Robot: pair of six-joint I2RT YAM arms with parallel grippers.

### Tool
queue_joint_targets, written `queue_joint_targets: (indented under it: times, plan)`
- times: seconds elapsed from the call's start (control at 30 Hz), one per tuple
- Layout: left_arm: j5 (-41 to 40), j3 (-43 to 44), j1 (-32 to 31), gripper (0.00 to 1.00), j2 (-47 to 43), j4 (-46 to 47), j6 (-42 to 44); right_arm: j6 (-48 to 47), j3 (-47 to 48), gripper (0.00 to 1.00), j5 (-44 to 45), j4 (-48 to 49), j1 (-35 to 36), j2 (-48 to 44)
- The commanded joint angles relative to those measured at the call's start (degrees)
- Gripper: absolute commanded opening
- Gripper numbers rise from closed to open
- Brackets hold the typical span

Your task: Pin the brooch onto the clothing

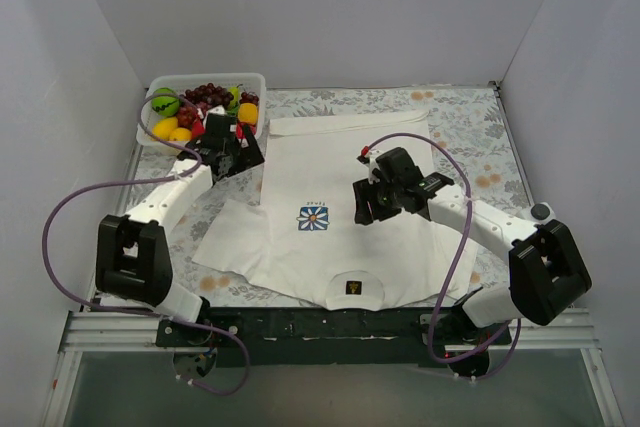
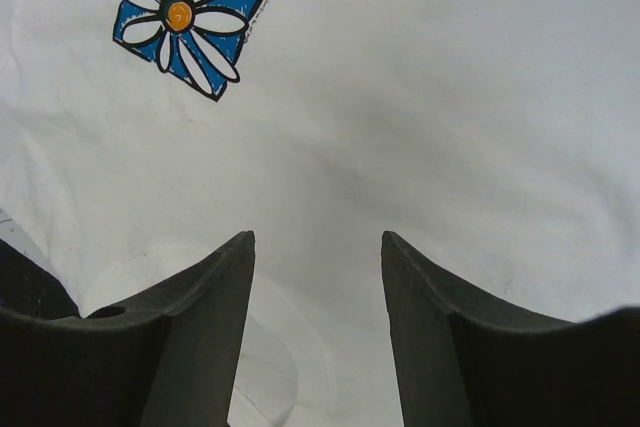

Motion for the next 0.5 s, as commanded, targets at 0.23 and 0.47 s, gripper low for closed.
queue_joint_targets:
  times: [0.23, 0.47]
  plan:
    - [-7.77, -6.81, 6.59, 0.72, 0.36, 16.62, 3.45, -0.6, -1.36, 0.62, 1.81, 2.51, -0.17, -0.29]
    - [-9.08, -9.79, 9.49, 0.33, 1.59, 19.96, 2.14, -0.51, -2.68, 0.62, 2.61, 3.21, -0.52, -1.17]
